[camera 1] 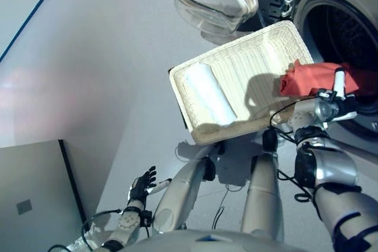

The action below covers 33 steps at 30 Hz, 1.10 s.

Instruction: Pick up the clothes and place them into the washing machine

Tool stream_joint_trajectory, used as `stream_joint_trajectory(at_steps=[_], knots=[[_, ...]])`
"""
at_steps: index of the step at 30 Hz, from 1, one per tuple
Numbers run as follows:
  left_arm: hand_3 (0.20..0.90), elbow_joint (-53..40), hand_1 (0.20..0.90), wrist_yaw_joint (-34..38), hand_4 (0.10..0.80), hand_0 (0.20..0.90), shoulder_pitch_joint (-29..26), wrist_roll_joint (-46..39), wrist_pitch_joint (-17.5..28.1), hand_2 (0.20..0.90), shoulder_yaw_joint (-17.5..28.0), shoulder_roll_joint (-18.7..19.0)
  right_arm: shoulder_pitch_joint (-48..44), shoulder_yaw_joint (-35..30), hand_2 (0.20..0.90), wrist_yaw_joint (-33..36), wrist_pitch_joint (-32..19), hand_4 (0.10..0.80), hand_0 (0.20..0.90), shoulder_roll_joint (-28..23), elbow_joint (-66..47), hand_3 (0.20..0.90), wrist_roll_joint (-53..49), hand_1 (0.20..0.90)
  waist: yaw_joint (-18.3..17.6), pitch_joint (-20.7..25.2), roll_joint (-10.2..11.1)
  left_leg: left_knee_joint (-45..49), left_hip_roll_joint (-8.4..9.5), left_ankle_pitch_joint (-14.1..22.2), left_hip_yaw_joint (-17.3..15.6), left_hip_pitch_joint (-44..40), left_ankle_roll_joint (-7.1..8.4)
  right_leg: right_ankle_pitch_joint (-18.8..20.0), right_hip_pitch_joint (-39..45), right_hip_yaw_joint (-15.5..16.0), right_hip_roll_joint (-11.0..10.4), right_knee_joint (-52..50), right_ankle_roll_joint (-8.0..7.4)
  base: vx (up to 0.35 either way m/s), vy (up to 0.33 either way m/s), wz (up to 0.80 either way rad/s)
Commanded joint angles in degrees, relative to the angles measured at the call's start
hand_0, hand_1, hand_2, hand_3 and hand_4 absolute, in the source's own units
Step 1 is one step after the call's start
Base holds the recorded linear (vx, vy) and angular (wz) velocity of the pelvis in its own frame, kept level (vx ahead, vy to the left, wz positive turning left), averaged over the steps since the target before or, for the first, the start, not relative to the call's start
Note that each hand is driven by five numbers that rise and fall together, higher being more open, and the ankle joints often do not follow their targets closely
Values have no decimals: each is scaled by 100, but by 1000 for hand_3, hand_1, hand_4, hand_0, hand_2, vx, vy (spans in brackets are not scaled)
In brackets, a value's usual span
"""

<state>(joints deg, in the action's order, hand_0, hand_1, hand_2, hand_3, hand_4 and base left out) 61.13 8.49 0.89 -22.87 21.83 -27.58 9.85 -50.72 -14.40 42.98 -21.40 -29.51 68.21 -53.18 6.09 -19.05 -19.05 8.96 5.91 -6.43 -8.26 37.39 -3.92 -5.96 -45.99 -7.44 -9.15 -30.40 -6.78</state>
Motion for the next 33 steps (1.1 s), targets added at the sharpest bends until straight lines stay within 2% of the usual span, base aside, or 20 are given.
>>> stream_joint_trajectory(at_steps=[1, 5, 10, 16, 23, 33], knots=[[900, 333, 900, 25, 800, 900, 268, 21, 124, 900, 257, 236, -877, 1138, 200, -381, -959, 300, 200, -2908, -1218, 200, 1614, 200, -103, 493, 34, 641, -42, 496, 48, 290, 284, 784, 365, 387, 300, 1011, 482, 0, 0, 0], [900, 372, 900, 4, 800, 900, 299, -28, 113, 900, 269, 267, -1245, 1434, 200, -278, -935, 300, 200, -3209, -1546, 200, 1827, 200, -156, 551, 120, 588, -83, 480, 71, 234, 311, 770, 404, 383, 336, 1032, 501, 25, -27, -7], [900, 438, 900, 27, 800, 900, 268, -73, 93, 900, 268, 244, -1358, 1564, 200, -285, -902, 300, 200, -3152, -1741, 200, 1902, 200, -204, 610, 202, 548, -124, 474, 72, 158, 334, 746, 500, 407, 382, 1071, 512, 18, -15, -1], [900, 647, 900, 45, 800, 900, 198, -157, 72, 900, 362, 172, -851, 1270, 200, -351, -885, 300, 200, -2639, -2069, 200, 1979, 200, -270, 625, 344, 614, -178, 512, 80, 67, 333, 729, 644, 447, 436, 1107, 527, 15, -28, -7], [900, 826, 900, 29, 800, 900, 183, -131, 54, 900, 425, 122, -434, 1014, 200, -451, -885, 300, 200, -2093, -1867, 200, 1870, 200, -269, 656, 493, 626, -187, 540, 130, -8, 326, 741, 740, 494, 467, 1140, 530, -6, -22, 0], [900, 964, 900, 64, 800, 900, 210, -95, 37, 900, 479, 136, 73, 697, 200, -560, -1062, 300, 200, -1548, -2258, 200, 1637, 200, -275, 643, 559, 669, -187, 514, 185, 25, 320, 733, 749, 551, 473, 1109, 561, -10, -10, 5]])
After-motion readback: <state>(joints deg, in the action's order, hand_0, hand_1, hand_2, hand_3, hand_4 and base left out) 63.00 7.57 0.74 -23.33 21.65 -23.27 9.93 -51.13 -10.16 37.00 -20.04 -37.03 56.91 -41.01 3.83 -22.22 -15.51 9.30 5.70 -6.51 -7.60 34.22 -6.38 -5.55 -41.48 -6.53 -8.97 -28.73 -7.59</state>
